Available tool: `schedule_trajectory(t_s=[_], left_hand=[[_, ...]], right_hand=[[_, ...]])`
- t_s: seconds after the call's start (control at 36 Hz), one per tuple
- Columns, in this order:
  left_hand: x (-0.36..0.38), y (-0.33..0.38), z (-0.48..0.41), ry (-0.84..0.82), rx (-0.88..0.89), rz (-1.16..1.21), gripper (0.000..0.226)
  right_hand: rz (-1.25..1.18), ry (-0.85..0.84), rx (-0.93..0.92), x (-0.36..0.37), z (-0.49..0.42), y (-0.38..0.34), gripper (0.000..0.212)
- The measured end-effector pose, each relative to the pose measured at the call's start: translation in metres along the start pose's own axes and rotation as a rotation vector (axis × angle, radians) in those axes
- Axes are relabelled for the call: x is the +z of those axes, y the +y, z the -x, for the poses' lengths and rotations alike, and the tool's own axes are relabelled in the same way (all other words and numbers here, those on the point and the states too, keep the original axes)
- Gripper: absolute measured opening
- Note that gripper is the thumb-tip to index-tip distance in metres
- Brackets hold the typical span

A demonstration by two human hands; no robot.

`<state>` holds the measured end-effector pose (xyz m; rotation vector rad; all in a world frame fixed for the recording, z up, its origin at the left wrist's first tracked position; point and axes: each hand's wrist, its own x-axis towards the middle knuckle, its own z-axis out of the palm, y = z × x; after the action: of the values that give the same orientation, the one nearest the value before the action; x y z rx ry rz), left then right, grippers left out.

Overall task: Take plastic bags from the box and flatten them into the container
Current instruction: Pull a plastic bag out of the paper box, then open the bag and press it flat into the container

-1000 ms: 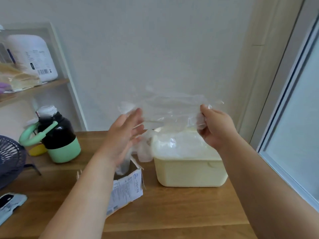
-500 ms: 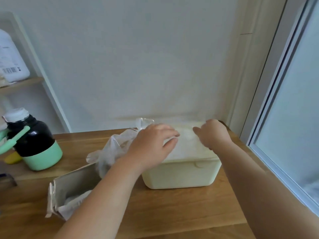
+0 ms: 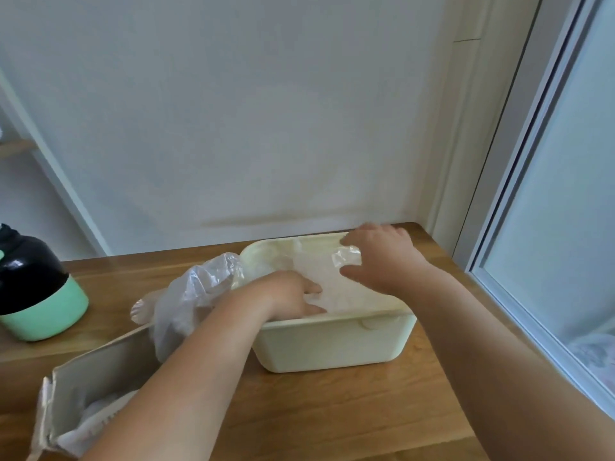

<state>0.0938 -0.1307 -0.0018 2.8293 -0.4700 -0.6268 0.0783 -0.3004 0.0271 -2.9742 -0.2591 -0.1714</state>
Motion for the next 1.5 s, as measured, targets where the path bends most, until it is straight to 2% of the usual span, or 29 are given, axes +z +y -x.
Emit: schedule_trajectory(t_s=[0.11, 0.17, 0.25, 0.36, 0.44, 0.53, 0.61, 0.69, 0.75, 0.78, 0.83, 0.86, 0.92, 0.97, 1.06, 1.17, 1.28, 1.39, 1.42, 1.44, 1.5], left_hand=[[0.001, -0.002, -0.004, 0.065, 0.053, -0.002, 0.073], [0.002, -0.003, -0.006, 0.044, 0.030, -0.051, 0.082], [0.002, 0.000, -0.009, -0.061, -0.046, -0.112, 0.078], [0.001, 0.001, -0.009, -0.154, -0.049, -0.145, 0.056], [-0.001, -0.001, -0.004, -0.074, -0.019, -0.057, 0.062], [-0.007, -0.004, 0.010, 0.143, -0.009, 0.087, 0.069], [-0.016, -0.006, 0.032, 0.446, 0.056, 0.181, 0.050], [-0.023, -0.013, 0.055, 0.750, 0.111, 0.244, 0.036], [-0.026, -0.023, 0.067, 0.889, 0.073, 0.217, 0.045], [-0.027, -0.029, 0.073, 0.896, 0.016, 0.173, 0.055], [-0.026, -0.042, 0.086, 0.763, -0.157, 0.065, 0.073], [-0.024, -0.046, 0.088, 0.673, -0.228, 0.042, 0.075], [-0.018, -0.057, 0.091, 0.624, -0.284, 0.143, 0.058], [-0.015, -0.066, 0.095, 0.725, -0.264, 0.266, 0.037], [-0.015, -0.070, 0.104, 0.918, -0.191, 0.381, 0.025], [-0.023, -0.068, 0.124, 1.062, -0.073, 0.696, 0.008], [-0.030, -0.065, 0.140, 1.106, -0.001, 0.971, 0.015], [-0.031, -0.063, 0.153, 0.912, 0.196, 1.343, 0.012], [-0.030, -0.065, 0.154, 0.870, 0.219, 1.371, 0.011], [-0.028, -0.066, 0.154, 0.834, 0.224, 1.367, 0.012], [-0.023, -0.069, 0.154, 0.769, 0.213, 1.317, 0.014]], right_hand=[[-0.040, -0.411, 0.038, 0.007, -0.003, -0.006, 0.059], [-0.031, -0.567, 0.041, 0.012, -0.004, -0.005, 0.058], [-0.033, -0.631, 0.083, 0.020, -0.010, -0.004, 0.071], [-0.089, -0.571, 0.100, 0.023, -0.011, -0.002, 0.064], [-0.188, -0.308, 0.140, 0.020, -0.008, 0.002, 0.069], [-0.242, -0.008, 0.135, 0.010, -0.004, 0.000, 0.060], [-0.307, 0.204, 0.108, -0.001, 0.001, -0.009, 0.047], [-0.409, 0.306, 0.056, -0.008, 0.008, -0.025, 0.034], [-0.478, 0.299, 0.011, -0.010, 0.012, -0.040, 0.028], [-0.499, 0.289, -0.019, -0.009, 0.013, -0.048, 0.026], [-0.551, 0.250, -0.062, -0.006, 0.014, -0.062, 0.024], [-0.582, 0.224, -0.062, -0.003, 0.014, -0.067, 0.023], [-0.637, 0.164, -0.064, 0.001, 0.015, -0.075, 0.023], [-0.675, 0.108, -0.077, 0.004, 0.018, -0.083, 0.024], [-0.737, 0.060, -0.082, 0.002, 0.021, -0.093, 0.028], [-0.850, 0.043, -0.109, -0.003, 0.026, -0.103, 0.056], [-0.982, -0.026, -0.134, -0.009, 0.030, -0.111, 0.091], [-1.192, -0.019, -0.086, -0.013, 0.030, -0.118, 0.109], [-1.257, -0.030, -0.078, -0.015, 0.031, -0.119, 0.106], [-1.316, -0.045, -0.080, -0.016, 0.031, -0.120, 0.093], [-1.415, -0.046, -0.116, -0.020, 0.034, -0.125, 0.033]])
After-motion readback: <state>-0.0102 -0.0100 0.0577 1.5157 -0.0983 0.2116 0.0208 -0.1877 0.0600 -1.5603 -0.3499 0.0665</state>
